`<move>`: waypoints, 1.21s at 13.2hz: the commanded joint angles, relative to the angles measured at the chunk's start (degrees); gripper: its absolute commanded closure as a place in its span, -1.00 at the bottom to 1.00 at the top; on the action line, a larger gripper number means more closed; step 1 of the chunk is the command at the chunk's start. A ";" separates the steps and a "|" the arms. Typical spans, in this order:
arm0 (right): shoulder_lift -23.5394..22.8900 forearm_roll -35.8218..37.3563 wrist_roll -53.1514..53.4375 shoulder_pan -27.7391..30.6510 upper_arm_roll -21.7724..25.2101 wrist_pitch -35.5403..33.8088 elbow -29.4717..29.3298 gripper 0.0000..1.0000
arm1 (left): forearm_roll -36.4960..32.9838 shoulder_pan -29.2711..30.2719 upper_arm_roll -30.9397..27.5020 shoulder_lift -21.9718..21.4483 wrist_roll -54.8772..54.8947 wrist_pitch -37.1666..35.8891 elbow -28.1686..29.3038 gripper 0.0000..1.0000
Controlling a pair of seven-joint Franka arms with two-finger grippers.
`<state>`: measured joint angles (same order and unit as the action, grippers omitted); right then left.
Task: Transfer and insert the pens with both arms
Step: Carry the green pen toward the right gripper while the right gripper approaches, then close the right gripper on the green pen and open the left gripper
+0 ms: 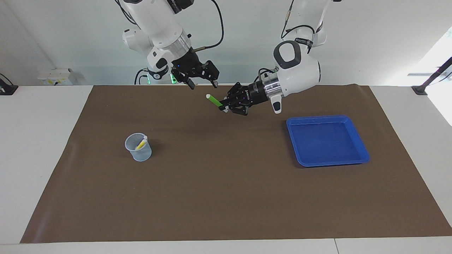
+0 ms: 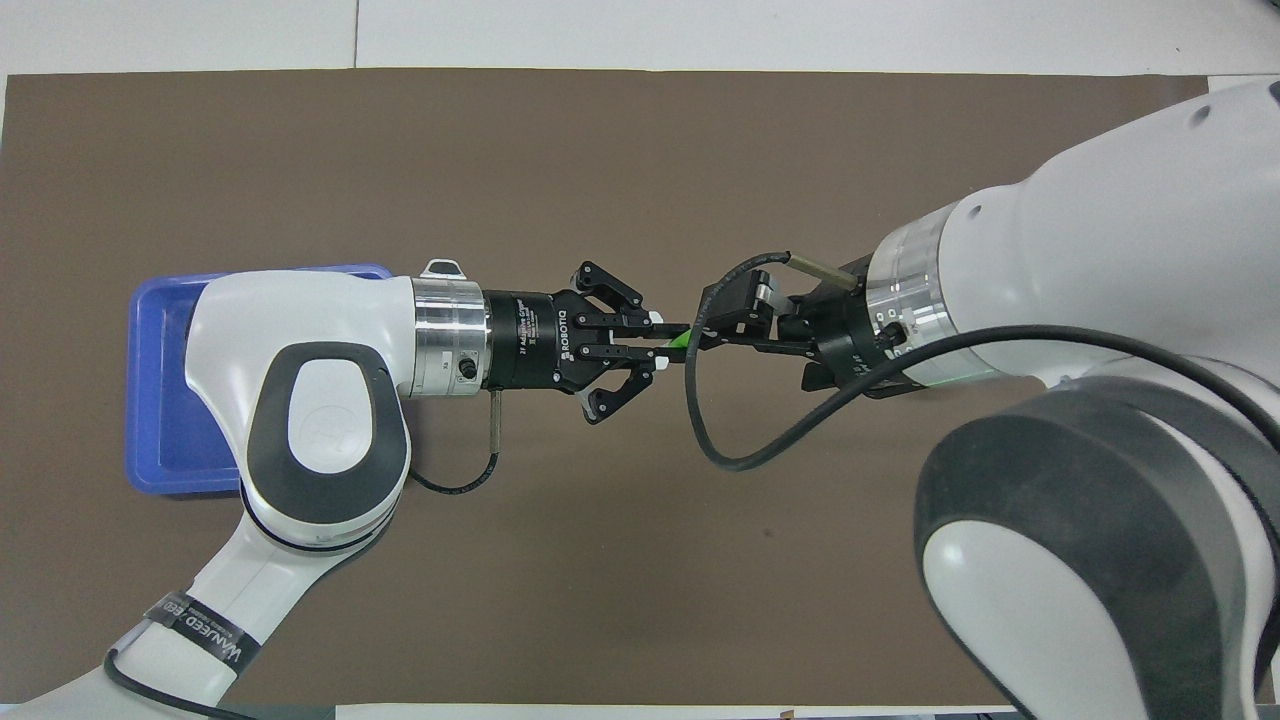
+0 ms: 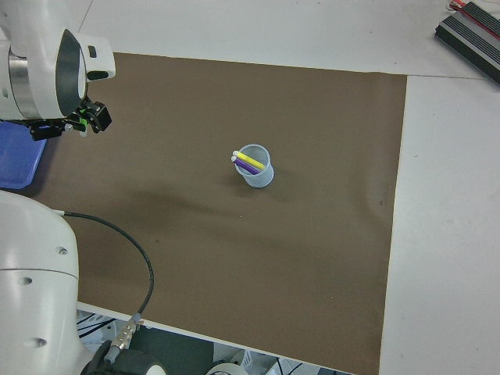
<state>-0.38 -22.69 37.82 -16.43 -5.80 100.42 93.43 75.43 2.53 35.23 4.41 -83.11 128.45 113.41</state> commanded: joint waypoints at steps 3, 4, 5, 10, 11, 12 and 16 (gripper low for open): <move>0.12 -2.00 0.58 0.26 0.17 1.18 0.61 -1.00 | 2.62 -0.77 -0.69 -2.30 0.32 1.11 1.99 1.00; 0.29 -2.00 0.50 0.26 0.17 1.18 1.14 -1.00 | 2.71 -0.77 -0.69 -2.30 0.41 1.19 1.99 1.00; 0.29 -2.00 0.50 0.26 0.17 1.09 1.14 -1.00 | 2.71 -0.77 -0.69 -2.30 0.41 1.19 1.99 1.00; 0.73 -2.00 -0.03 0.26 0.17 1.53 2.02 -1.00 | 3.15 -0.77 -0.69 -2.30 0.49 1.19 2.08 1.00; 0.99 -2.00 -0.38 0.26 0.17 1.70 2.81 -1.00 | 3.23 -0.77 -0.69 -2.30 0.58 1.19 1.99 1.00; 1.69 -2.00 -1.17 0.17 0.09 3.10 4.12 -1.00 | 3.23 -0.77 -0.69 -2.30 0.58 1.19 1.99 1.00; 2.32 -2.00 -1.61 0.08 0.08 9.08 7.03 -1.00 | 3.41 -0.77 -0.69 -2.30 0.58 1.28 1.99 1.00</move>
<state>0.10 -23.45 37.73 -16.41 -5.73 106.97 97.56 76.77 2.52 35.23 4.36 -83.09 128.60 113.43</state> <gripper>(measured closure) 0.000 0.837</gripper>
